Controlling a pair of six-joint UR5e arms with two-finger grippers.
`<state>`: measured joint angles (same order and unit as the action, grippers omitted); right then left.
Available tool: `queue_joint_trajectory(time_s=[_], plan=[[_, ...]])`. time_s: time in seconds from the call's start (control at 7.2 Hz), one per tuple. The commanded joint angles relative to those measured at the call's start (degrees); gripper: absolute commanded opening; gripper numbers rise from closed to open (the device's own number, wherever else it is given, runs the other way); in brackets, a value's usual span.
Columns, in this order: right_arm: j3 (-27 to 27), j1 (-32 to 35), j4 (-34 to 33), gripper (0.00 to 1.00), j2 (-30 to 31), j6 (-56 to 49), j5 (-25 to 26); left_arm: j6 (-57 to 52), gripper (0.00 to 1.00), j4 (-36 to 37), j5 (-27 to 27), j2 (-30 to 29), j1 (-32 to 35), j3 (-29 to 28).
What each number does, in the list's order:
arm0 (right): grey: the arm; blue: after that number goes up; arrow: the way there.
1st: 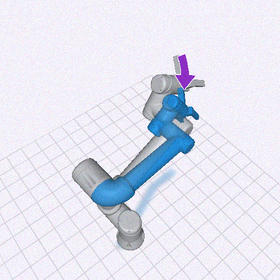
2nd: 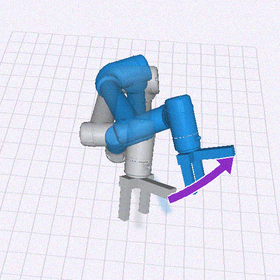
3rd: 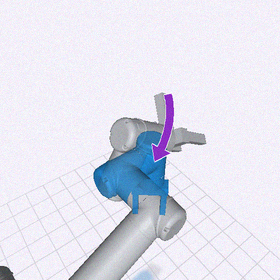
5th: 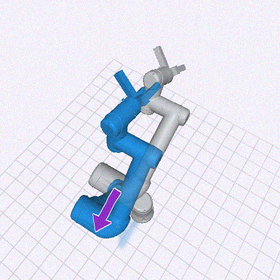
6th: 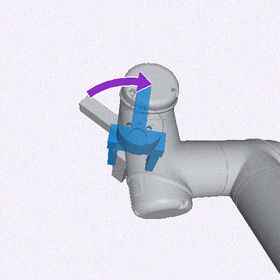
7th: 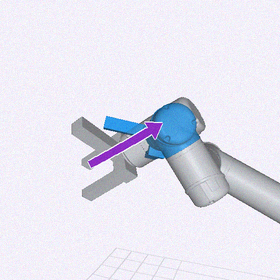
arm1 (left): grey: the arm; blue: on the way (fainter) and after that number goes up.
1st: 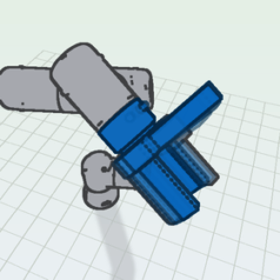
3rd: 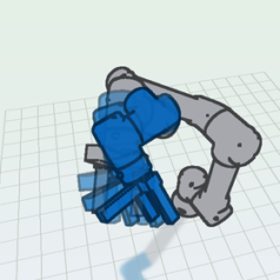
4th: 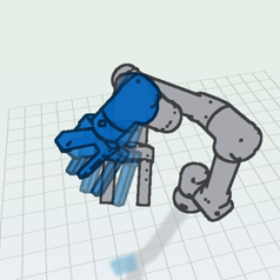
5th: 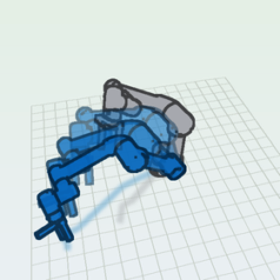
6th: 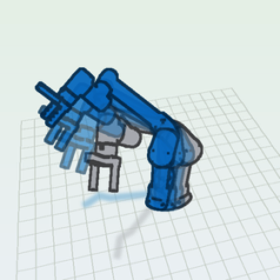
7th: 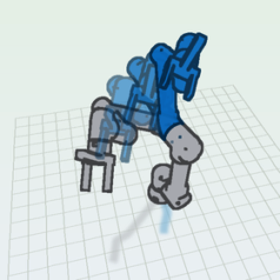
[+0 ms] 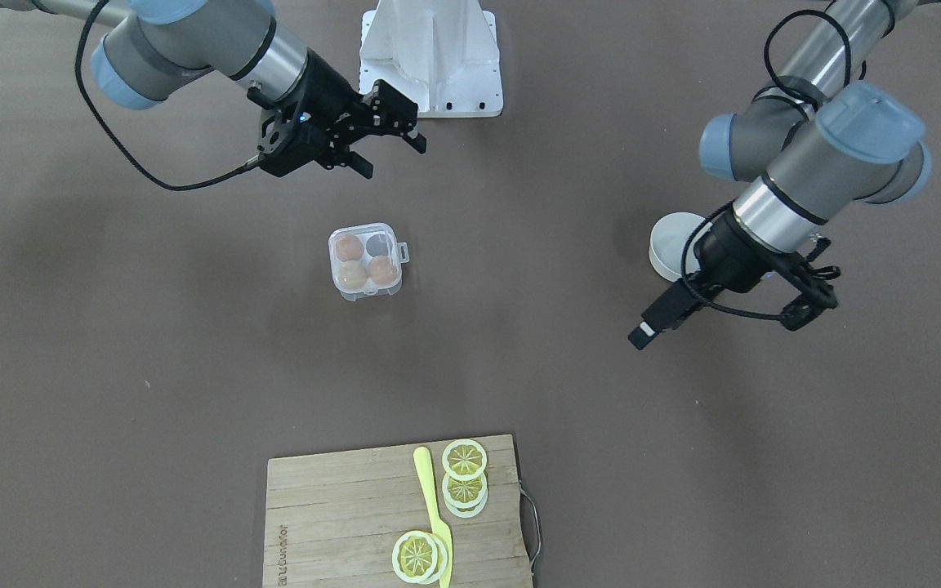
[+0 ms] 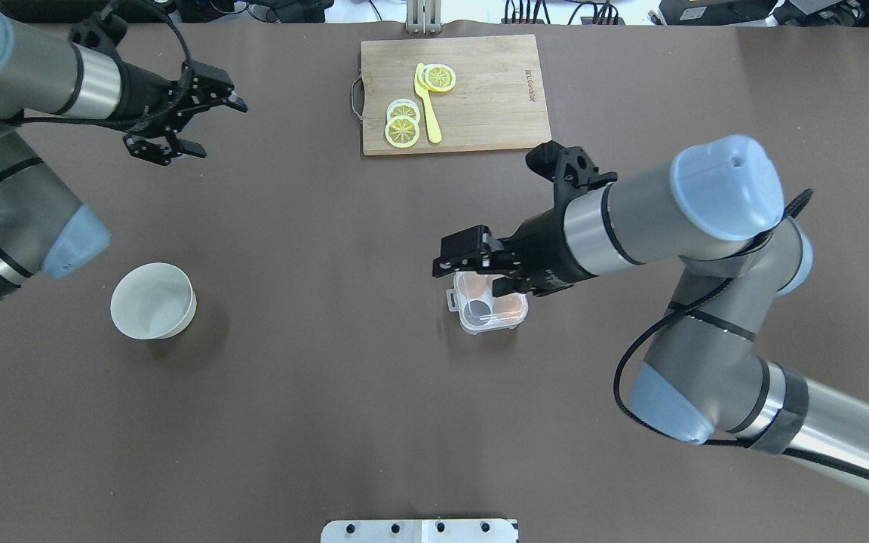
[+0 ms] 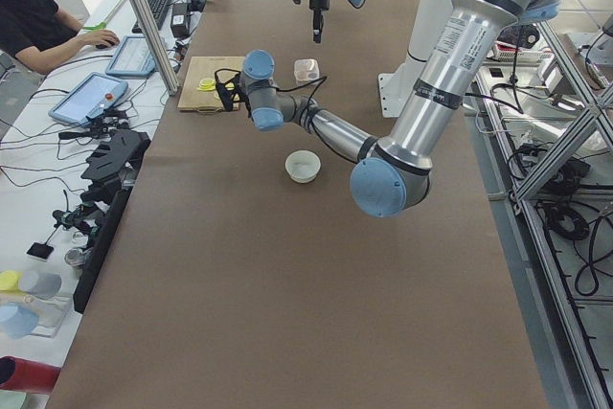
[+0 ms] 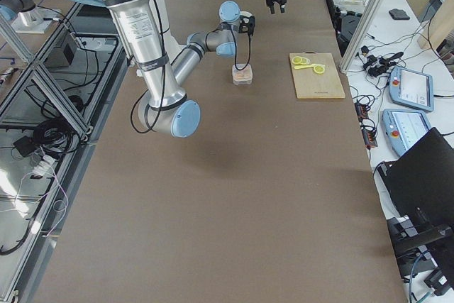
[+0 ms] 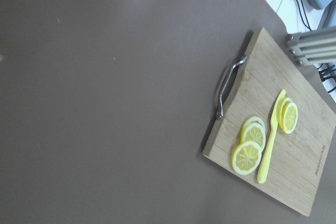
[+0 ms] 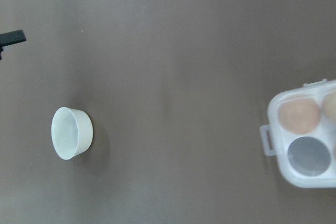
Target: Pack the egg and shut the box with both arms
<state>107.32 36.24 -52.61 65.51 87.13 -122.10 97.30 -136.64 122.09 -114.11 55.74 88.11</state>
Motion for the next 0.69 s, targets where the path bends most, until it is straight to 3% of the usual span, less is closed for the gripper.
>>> queue_joint_trajectory(time_s=[0.0,0.28,0.56], plan=[[-0.2,8.7,-5.1,1.0,4.4,-7.8,-6.9,-9.2,0.98,0.2,0.3,4.4,6.3,0.7],[-0.3,16.0,-21.6,1.0,7.9,-31.0,-8.4,-25.7,0.98,1.5,3.0,13.0,12.1,2.4],[-0.9,24.0,-35.4,1.0,11.4,-56.1,-8.1,-44.9,0.98,8.1,10.9,18.1,23.0,3.1]])
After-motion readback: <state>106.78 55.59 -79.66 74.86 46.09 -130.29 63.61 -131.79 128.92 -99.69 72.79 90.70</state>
